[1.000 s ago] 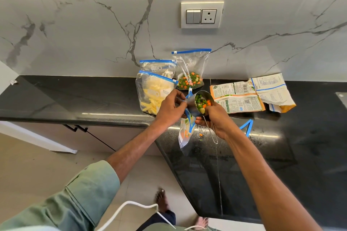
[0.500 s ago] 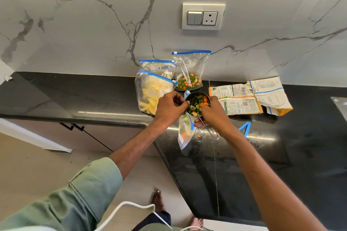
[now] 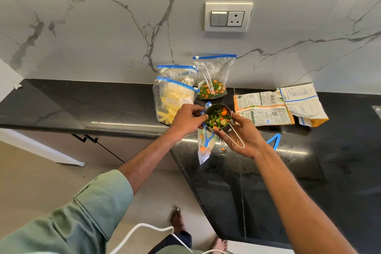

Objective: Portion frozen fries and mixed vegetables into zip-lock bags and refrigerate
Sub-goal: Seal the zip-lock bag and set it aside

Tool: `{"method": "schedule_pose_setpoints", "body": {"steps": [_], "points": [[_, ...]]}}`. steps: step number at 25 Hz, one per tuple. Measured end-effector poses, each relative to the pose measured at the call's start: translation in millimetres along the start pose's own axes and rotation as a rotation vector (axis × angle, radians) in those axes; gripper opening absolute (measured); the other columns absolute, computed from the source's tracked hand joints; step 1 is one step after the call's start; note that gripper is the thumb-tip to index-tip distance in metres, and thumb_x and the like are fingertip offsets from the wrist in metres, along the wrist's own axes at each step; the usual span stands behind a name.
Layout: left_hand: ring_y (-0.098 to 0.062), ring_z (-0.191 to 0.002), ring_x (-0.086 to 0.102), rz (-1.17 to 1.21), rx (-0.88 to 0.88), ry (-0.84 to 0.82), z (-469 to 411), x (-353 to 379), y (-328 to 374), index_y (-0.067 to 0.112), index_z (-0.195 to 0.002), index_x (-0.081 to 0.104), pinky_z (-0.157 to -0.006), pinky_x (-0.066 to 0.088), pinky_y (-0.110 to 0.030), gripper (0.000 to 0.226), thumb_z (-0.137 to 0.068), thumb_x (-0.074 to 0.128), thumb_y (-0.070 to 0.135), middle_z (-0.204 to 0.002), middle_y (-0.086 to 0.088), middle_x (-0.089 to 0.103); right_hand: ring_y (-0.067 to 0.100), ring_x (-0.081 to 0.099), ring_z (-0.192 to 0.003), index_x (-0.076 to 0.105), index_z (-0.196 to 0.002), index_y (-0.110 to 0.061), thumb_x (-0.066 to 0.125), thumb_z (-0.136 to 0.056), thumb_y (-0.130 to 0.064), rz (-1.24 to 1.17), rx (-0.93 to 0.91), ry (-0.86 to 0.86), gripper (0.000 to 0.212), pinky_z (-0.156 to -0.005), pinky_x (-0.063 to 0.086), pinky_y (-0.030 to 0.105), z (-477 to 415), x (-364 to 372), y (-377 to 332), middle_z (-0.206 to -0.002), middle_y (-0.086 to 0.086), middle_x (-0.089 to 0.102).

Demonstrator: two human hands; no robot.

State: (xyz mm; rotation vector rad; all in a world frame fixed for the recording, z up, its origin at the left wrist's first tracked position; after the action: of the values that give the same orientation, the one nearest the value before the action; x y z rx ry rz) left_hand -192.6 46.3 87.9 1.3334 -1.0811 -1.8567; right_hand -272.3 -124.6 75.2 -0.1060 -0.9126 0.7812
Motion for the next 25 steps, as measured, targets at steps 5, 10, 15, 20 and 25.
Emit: {"method": "schedule_pose_setpoints", "body": {"steps": [5, 10, 15, 20, 25], "points": [[-0.016, -0.069, 0.076, 0.014, -0.024, 0.061, 2, 3, -1, 0.019, -0.122, 0.075, -0.070, 0.065, -0.039, 0.030, -0.092, 0.076, 0.019, -0.087, 0.004, 0.073, 0.032, 0.072, -0.103, 0.075, -0.121, -0.002, 0.078, -0.089, -0.043, -0.086, 0.027, -0.036, 0.052, -0.074, 0.066, 0.033, -4, 1, 8, -0.127, 0.021, 0.068], [-0.015, -0.068, 0.077, 0.002, 0.008, 0.074, 5, 5, 2, 0.016, -0.121, 0.075, -0.070, 0.065, -0.042, 0.029, -0.093, 0.076, 0.023, -0.089, -0.001, 0.076, 0.027, 0.073, -0.078, 0.064, -0.133, 0.001, 0.082, -0.081, -0.045, 0.176, -0.098, 0.045, 0.073, -0.068, 0.065, 0.032, -11, 1, 3, -0.112, 0.021, 0.071], [-0.014, -0.081, 0.076, -0.057, 0.018, 0.101, 3, 4, -1, 0.016, -0.115, 0.077, -0.076, 0.065, -0.042, 0.030, -0.088, 0.077, 0.027, -0.094, 0.000, 0.078, 0.023, 0.076, -0.083, 0.071, -0.110, -0.011, 0.078, -0.085, -0.050, 0.555, -0.151, 0.225, 0.047, -0.067, 0.064, 0.033, -5, 15, -1, -0.102, 0.014, 0.078], [-0.017, -0.067, 0.076, -0.050, 0.006, 0.091, 3, 0, 3, 0.008, -0.104, 0.078, -0.069, 0.065, -0.040, 0.018, -0.089, 0.078, 0.016, -0.080, -0.006, 0.077, 0.022, 0.079, -0.070, 0.074, -0.099, -0.003, 0.083, -0.072, -0.065, 0.938, -0.306, 0.436, 0.069, -0.066, 0.065, 0.035, 1, 27, -15, -0.084, 0.012, 0.079], [-0.018, -0.068, 0.076, 0.062, -0.061, 0.040, 6, -2, -1, 0.003, -0.108, 0.077, -0.061, 0.061, -0.023, 0.016, -0.094, 0.072, 0.009, -0.086, -0.015, 0.078, 0.015, 0.067, -0.062, 0.058, -0.078, -0.012, 0.069, -0.070, -0.087, 1.437, -0.513, 0.705, 0.076, -0.064, 0.050, 0.033, 10, 46, -19, -0.064, 0.003, 0.069]]}}
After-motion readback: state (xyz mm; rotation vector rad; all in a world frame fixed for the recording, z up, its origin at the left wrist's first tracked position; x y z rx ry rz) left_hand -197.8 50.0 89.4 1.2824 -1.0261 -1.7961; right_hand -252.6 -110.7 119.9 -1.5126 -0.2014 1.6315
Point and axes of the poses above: each hand's wrist, its own z-axis away from the middle knuckle, its own x-axis out of the palm, y = z × x, the point moved 3 cm from there along -z, towards the middle knuckle
